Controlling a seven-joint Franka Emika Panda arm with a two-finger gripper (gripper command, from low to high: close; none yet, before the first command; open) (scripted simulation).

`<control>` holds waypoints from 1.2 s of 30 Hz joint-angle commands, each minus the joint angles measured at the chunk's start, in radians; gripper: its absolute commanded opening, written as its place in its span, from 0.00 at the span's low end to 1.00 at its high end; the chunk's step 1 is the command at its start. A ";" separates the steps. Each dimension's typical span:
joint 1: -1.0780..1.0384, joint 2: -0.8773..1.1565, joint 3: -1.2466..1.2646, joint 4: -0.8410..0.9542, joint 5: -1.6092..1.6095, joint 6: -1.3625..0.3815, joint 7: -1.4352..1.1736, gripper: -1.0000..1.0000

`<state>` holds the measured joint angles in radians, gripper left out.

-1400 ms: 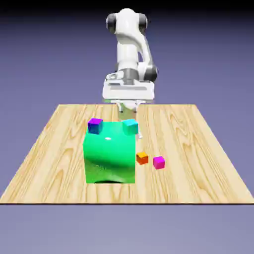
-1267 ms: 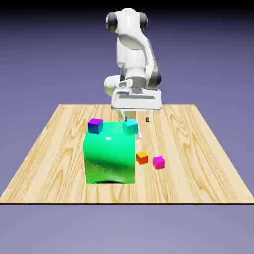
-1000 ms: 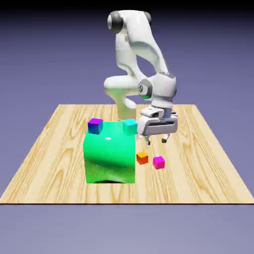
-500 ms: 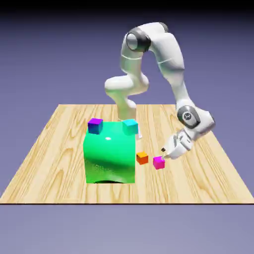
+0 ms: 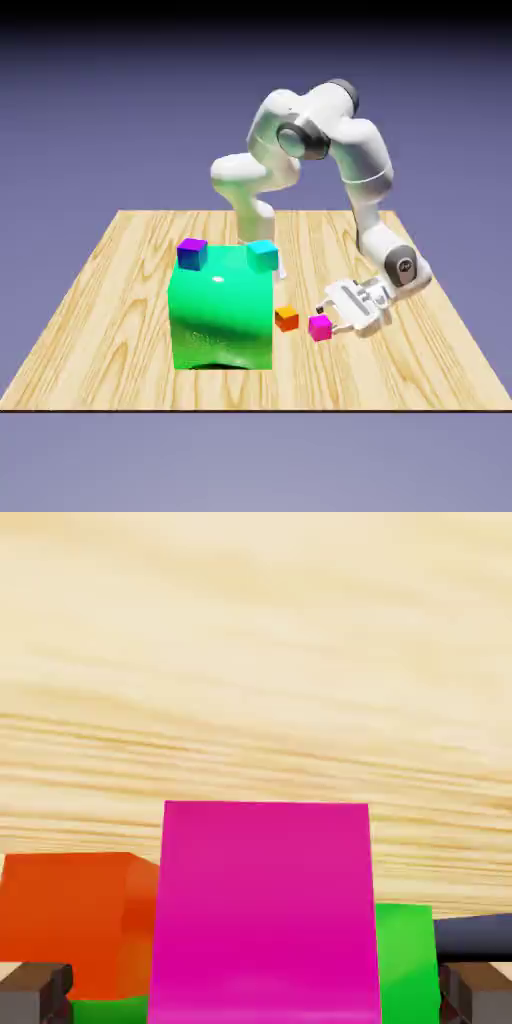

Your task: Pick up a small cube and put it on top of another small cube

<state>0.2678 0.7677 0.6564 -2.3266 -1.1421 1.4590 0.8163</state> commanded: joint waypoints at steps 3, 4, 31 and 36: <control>-0.109 0.062 0.072 -0.005 -0.073 -0.044 0.038 0.50; -0.135 0.077 0.090 -0.006 -0.090 -0.054 0.047 0.50; -0.103 -0.558 -0.462 0.238 0.503 -0.223 -0.329 0.00; -0.284 -0.646 -0.593 0.277 0.611 -0.346 -0.441 0.00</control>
<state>-0.0291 0.1213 0.0632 -2.0492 -0.5299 1.1121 0.3762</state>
